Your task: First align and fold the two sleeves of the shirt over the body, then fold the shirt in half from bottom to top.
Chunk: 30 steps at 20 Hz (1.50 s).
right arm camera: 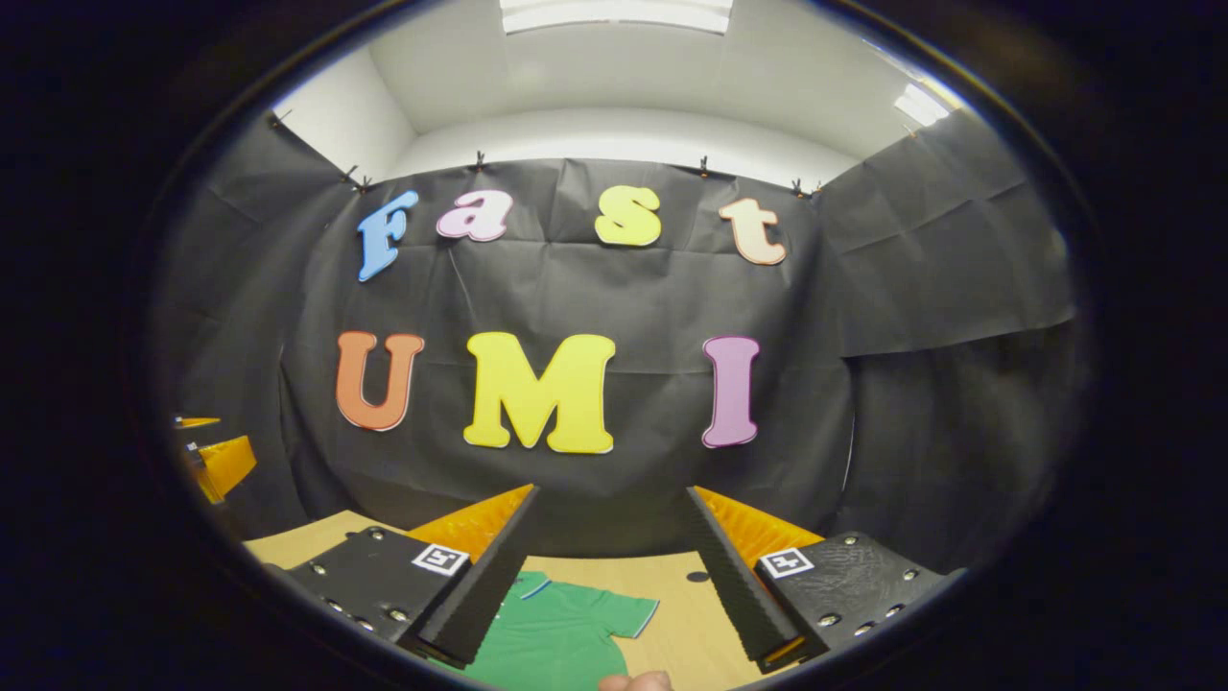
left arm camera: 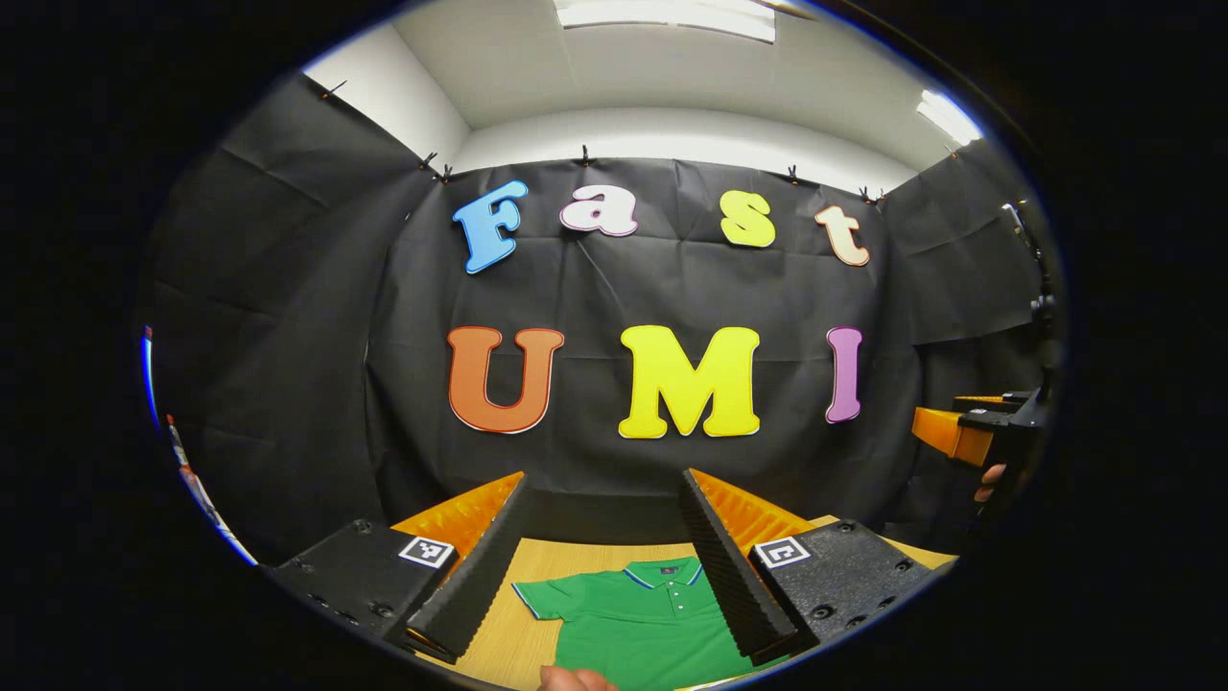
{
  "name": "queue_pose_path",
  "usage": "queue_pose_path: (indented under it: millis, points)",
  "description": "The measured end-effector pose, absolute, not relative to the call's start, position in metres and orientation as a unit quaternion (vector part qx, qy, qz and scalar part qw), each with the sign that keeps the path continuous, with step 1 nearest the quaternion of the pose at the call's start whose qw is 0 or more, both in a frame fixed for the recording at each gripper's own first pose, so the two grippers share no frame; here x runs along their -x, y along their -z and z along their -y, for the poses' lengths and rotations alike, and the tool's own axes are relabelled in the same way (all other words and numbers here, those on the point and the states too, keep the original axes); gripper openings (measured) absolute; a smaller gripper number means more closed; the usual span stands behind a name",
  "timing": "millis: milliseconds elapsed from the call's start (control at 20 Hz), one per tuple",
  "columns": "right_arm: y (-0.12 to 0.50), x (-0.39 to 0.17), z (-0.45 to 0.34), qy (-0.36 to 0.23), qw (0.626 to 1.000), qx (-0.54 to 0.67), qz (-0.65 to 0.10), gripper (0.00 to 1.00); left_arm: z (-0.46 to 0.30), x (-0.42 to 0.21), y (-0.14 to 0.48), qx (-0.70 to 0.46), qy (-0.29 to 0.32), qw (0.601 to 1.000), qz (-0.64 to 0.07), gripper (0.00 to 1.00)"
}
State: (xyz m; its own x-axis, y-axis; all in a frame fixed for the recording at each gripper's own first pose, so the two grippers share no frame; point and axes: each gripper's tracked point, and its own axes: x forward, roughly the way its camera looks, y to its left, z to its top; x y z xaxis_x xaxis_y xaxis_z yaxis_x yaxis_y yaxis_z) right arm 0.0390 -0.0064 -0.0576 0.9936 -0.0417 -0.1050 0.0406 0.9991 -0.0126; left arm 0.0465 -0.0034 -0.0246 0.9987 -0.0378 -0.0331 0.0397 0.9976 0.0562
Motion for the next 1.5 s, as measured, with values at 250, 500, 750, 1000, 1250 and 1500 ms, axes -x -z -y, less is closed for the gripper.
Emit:
queue_pose_path:
  millis: [250, 500, 750, 1000, 1250, 1500]
  points:
    - [0.07, -0.053, 0.013, 0.025, 0.998, 0.013, -0.061, 0.94, 0.005, -0.055, 0.035, -0.021, 0.017, 0.999, -0.024, 0.97]
    - [0.123, -0.114, 0.033, 0.034, 0.994, 0.03, -0.097, 0.94, 0.005, -0.068, 0.048, -0.023, 0.007, 0.999, -0.037, 0.98]
    - [0.27, -0.203, 0.052, 0.011, 0.963, 0.01, -0.267, 0.94, 0.007, -0.087, 0.065, -0.024, 0.001, 0.998, -0.055, 0.98]
    - [0.393, -0.246, 0.072, 0.013, 0.925, 0.023, -0.379, 0.95, -0.005, -0.098, 0.089, -0.025, -0.02, 0.995, -0.094, 0.98]
    - [0.479, -0.266, 0.081, 0.016, 0.892, 0.008, -0.451, 0.95, -0.008, -0.103, 0.112, -0.024, -0.029, 0.991, -0.132, 0.98]
    - [0.529, -0.272, 0.096, 0.038, 0.875, 0.012, -0.483, 0.95, -0.006, -0.102, 0.129, -0.028, -0.024, 0.986, -0.163, 0.98]
